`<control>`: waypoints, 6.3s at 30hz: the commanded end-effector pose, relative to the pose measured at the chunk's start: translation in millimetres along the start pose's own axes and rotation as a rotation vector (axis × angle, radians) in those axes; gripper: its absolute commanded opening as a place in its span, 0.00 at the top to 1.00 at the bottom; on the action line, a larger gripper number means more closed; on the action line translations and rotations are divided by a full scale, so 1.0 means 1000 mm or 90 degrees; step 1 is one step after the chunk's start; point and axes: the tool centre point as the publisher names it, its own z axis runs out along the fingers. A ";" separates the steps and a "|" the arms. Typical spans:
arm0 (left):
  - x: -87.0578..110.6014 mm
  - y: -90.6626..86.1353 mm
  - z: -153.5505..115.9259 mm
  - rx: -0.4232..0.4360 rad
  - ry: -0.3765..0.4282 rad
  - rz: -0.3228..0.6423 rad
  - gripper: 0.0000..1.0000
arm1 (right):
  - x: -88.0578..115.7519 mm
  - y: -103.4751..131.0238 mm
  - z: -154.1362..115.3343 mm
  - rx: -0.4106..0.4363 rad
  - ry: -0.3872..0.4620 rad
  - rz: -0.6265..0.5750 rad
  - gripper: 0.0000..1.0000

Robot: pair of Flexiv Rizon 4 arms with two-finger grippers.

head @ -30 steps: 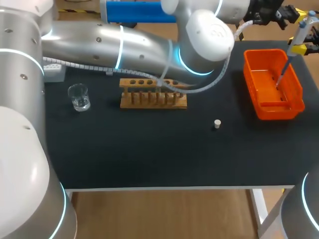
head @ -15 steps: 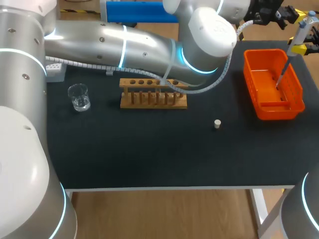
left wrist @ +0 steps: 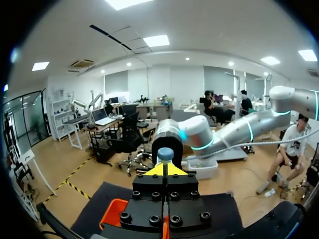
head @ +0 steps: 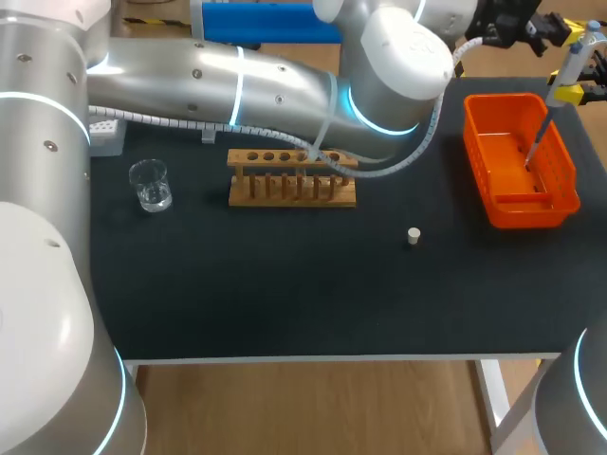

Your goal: Invert the test tube, pick up the pipette, mount the tip to pipette, aspirate from beaker and dispense into the tube, eject the tip, return the pipette, and cap with the stopper.

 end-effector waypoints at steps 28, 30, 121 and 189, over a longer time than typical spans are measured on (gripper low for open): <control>-0.004 0.017 0.008 0.148 0.017 -0.014 1.00 | -0.002 0.000 -0.002 0.001 0.004 0.000 1.00; -0.004 0.018 0.008 0.148 0.018 -0.014 1.00 | -0.002 0.000 -0.002 0.001 0.004 0.000 1.00; 0.013 -0.010 -0.088 0.135 0.057 0.065 0.00 | -0.002 0.000 -0.002 0.001 0.004 0.000 1.00; 0.055 0.096 -0.222 0.161 -0.038 0.032 0.00 | -0.002 0.000 -0.002 0.001 0.004 0.000 1.00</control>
